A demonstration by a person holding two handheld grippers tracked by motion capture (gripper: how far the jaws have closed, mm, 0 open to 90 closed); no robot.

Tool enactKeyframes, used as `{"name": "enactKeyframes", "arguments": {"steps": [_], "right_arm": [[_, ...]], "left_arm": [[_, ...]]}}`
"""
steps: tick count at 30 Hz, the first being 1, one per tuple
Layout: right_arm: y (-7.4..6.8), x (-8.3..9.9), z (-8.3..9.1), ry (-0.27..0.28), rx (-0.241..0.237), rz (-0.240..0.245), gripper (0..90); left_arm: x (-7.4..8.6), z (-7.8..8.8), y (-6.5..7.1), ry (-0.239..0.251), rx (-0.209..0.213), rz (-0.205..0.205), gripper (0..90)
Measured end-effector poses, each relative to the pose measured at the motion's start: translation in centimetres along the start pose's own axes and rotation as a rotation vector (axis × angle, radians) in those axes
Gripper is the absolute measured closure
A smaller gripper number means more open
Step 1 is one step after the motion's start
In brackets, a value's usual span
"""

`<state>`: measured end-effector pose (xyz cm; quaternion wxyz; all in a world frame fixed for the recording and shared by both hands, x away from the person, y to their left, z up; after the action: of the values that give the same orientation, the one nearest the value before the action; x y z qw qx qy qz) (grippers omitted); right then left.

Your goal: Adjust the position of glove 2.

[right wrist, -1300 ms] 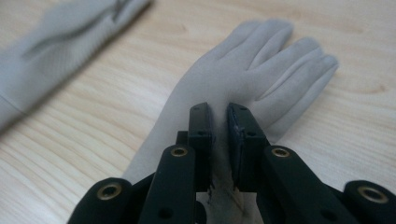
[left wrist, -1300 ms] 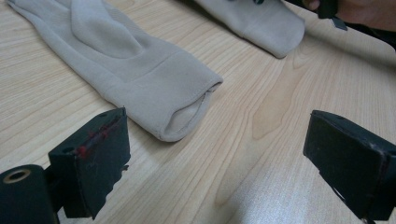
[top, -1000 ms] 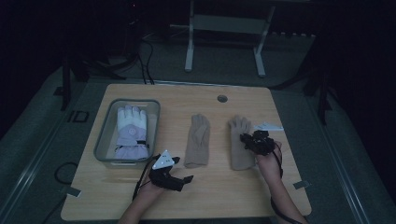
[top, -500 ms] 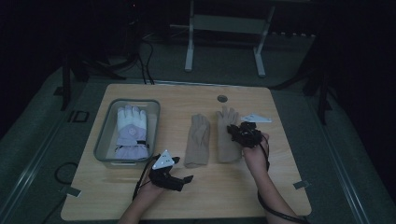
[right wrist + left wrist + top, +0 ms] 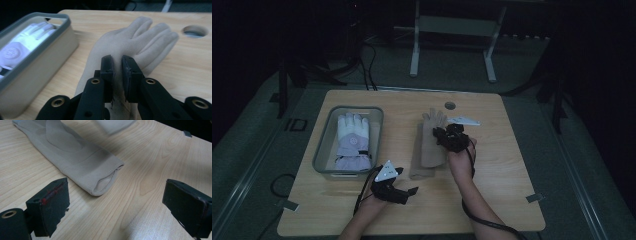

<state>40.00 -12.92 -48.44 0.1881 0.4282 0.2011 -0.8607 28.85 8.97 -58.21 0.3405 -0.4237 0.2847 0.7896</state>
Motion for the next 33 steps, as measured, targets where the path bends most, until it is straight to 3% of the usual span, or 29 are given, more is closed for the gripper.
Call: {"name": "enactKeyframes", "arguments": {"steps": [7,9,12,18,24,27,30,33], "right_arm": [[-1.3,1.7,-2.0,-0.02,-0.018,-0.043,79.8],[-1.2,2.2,-2.5,-0.019,-0.028,-0.075,79.8],[-1.1,3.1,-3.3,-0.045,-0.005,-0.065,79.8],[-0.7,4.7,-4.7,-0.103,-0.003,-0.063,76.5],[-0.6,5.4,-5.6,-0.142,-0.013,-0.063,64.9],[-0.5,5.2,-5.3,-0.152,-0.037,-0.051,48.8],[-0.2,4.9,-5.0,-0.173,-0.057,-0.026,37.8],[0.4,4.8,-4.5,-0.197,-0.127,-0.017,29.4]], "left_arm": [[0.0,0.0,0.0,-0.001,-0.001,-0.001,7.4],[0.0,0.0,0.0,0.005,-0.006,0.004,7.4],[0.0,0.0,0.0,0.002,-0.008,0.003,7.5],[0.0,0.0,-0.1,-0.002,-0.007,0.001,7.5],[0.0,0.0,-0.1,-0.006,-0.009,0.0,7.4],[0.0,-0.1,-0.1,-0.037,-0.02,0.009,7.4],[-0.1,0.1,-0.2,-0.012,-0.052,0.011,7.5],[-0.1,0.3,-0.4,0.005,-0.044,0.028,7.5]]}}
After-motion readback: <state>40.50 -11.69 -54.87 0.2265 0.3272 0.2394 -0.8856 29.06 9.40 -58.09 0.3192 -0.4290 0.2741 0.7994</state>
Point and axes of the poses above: each handheld gripper's, and its own axes: z roughly backward along the jaws, x roughly out of its underside, y roughly to its right, the point moved 1 cm from there along -z, roughly forward along the jaws, and after that the axes turned 2 degrees about -y, right-handed, at the moved point
